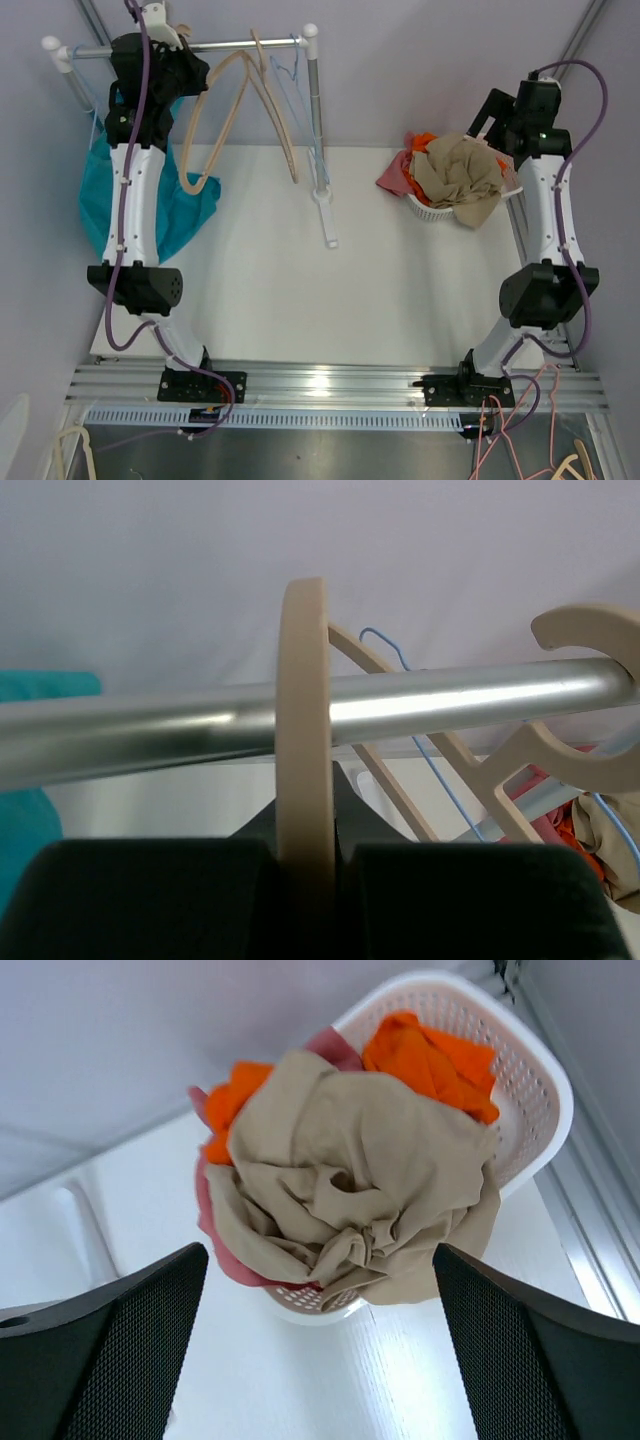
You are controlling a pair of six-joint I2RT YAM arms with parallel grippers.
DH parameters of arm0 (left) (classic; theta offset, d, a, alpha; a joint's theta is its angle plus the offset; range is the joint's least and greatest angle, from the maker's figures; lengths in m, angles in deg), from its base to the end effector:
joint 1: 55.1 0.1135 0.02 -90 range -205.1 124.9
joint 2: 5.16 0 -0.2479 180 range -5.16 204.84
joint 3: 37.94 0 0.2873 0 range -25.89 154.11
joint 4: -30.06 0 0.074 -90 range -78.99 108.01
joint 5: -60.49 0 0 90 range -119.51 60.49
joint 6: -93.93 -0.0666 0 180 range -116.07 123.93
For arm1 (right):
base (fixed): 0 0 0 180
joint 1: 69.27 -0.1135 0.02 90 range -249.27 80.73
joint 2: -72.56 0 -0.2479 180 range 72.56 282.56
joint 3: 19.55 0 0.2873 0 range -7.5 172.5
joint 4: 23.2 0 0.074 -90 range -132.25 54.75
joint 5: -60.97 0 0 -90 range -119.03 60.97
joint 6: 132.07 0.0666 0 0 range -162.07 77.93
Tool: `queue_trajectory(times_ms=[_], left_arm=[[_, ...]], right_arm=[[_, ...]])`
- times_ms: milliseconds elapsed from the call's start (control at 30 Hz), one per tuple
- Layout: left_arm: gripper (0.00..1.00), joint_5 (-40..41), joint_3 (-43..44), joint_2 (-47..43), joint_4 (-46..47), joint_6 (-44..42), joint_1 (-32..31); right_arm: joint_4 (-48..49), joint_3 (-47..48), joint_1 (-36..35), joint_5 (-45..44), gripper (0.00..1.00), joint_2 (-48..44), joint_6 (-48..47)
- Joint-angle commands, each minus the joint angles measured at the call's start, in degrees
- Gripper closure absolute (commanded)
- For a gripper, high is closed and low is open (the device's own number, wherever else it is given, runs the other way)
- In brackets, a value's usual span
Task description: Remove the t-shirt from the hanger
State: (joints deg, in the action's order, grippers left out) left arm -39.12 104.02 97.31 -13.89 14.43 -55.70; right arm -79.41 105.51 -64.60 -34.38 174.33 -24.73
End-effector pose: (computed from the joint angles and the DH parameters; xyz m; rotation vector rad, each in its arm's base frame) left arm 0.4344 -0.0157 0.5274 -0.0146 1.6552 -0.2857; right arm 0.4502 -0.0430 0.3935 0.4623 2.0922 0.0291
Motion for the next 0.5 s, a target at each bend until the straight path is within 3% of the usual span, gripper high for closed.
queue_trajectory(times_ms=[0, 333, 467], left_arm=[[0.99, 0.3, 4.9, 1.8, 0.3, -2.2, -2.2], [0.98, -1.4, 6.9, 6.6, -2.4, -4.4, -6.1], [0.62, 0.9, 1.6, 2.3, -2.3, -3.3, -6.3]], right_arm=[[5.0, -1.7, 0.5, 0.8, 0.01, -6.4, -0.4], [6.4, -6.2, 1.6, 3.4, 0.01, -11.0, -0.2], [7.2, -7.5, 1.5, 4.4, 0.01, -11.6, 0.3]])
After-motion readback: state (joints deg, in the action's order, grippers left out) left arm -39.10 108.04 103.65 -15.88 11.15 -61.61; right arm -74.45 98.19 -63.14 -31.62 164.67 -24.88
